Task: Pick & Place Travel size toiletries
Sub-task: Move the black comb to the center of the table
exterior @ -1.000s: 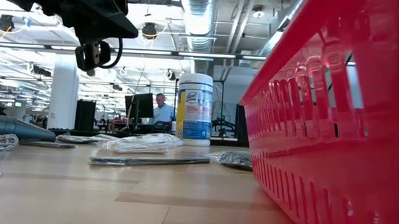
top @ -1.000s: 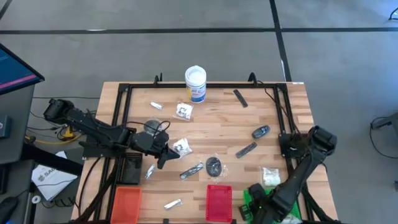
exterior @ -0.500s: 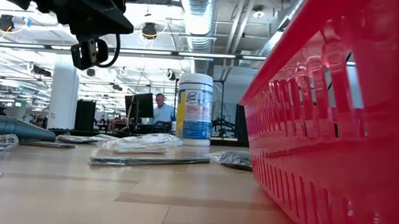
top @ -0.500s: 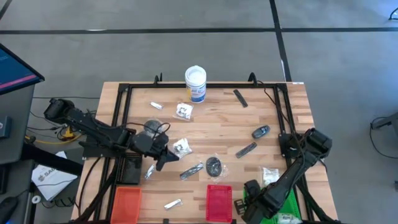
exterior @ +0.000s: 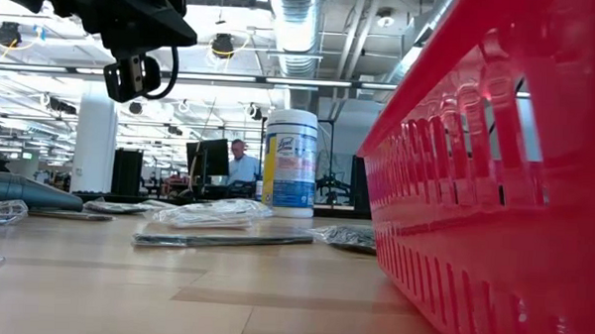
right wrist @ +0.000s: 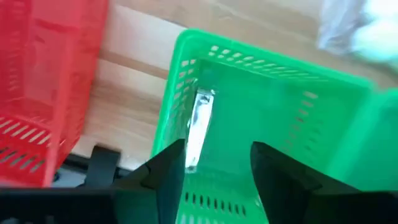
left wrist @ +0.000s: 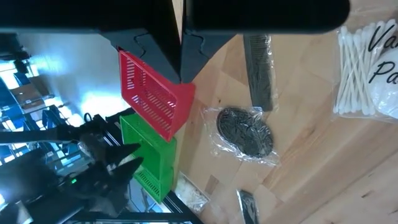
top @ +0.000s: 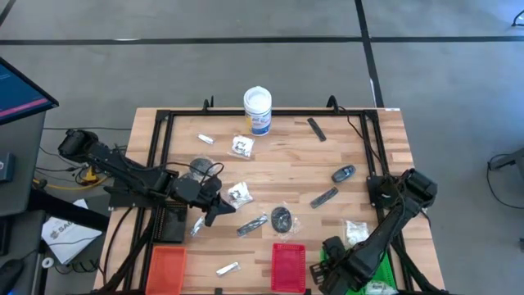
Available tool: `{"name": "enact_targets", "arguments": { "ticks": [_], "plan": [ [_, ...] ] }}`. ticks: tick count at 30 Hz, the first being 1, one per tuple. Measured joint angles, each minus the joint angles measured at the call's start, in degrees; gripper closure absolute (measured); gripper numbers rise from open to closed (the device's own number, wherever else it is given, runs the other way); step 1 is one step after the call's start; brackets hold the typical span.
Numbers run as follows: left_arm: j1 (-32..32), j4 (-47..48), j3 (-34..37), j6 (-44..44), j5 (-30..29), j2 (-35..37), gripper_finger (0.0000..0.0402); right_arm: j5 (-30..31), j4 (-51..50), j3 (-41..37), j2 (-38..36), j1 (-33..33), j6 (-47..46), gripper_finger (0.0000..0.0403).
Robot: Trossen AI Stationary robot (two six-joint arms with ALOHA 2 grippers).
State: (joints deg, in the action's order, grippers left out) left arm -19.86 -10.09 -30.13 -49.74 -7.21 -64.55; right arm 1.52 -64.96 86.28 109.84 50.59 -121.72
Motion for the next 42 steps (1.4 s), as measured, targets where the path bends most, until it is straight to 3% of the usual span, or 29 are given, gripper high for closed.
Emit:
{"name": "enact_targets", "arguments": {
  "ticks": [7, 18, 26, 42],
  "plan": [
    [0.0, -0.3, 0.0, 0.9, -0.9, 0.0, 0.0401, 2.9, -13.5, 7.4, -0.1, -1.2, 1.2, 0.0249],
    [0.0, -0.7, 0.0, 0.1, -1.4, 0.0, 0.0401, 5.0, -7.5, 7.6, -0.2, -9.3, 20.0, 0.0395],
    [-0.9, -0.9, 0.0, -0.6, -1.5, 0.0, 0.0401, 10.2, -4.2, 7.6, -2.2, -14.1, 32.0, 0.0389],
    [3.0, -0.9, 0.0, -2.0, 0.3, 0.0, 0.0401, 21.5, -1.8, 7.3, -8.2, -20.7, 42.9, 0.0402]
  ]
}}
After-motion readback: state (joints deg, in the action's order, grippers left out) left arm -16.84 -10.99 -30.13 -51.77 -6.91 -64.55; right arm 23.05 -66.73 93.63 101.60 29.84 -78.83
